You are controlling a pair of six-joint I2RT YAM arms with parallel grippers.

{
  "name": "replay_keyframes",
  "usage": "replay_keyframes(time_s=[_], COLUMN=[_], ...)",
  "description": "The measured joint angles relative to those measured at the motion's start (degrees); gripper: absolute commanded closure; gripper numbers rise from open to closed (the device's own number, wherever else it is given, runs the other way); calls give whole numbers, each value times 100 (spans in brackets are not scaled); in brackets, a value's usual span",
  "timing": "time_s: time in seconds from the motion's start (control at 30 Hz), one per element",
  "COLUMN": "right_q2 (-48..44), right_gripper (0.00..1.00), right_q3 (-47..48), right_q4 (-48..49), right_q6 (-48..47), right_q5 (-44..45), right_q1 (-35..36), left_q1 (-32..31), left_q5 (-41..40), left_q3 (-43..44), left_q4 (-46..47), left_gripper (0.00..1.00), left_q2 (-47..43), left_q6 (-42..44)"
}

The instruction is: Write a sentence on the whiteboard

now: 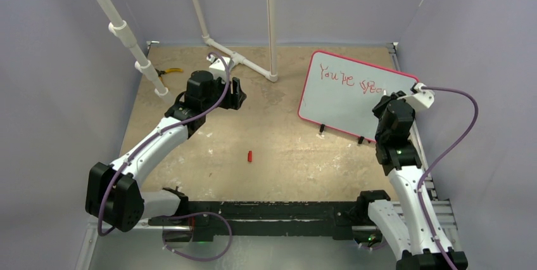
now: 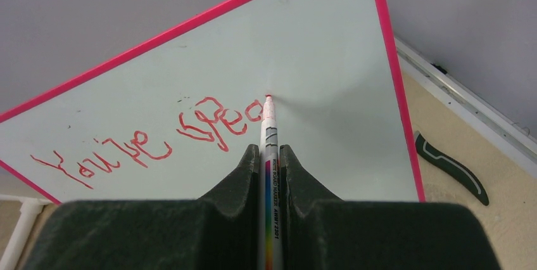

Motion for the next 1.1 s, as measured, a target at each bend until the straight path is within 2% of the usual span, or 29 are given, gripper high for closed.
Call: replay_keyframes(time_s=[1.1], right_q2=[-120], right_gripper=[100], right_q3=[0], right_q4=[-516], right_q6=[328], right_q5=[-57], right_q1=[-2], left_q1=[0], left_q5=[96], left_q3=[-9], left_q4=[2], left_gripper=[43], left_q2=[-74], left_q6=[-13])
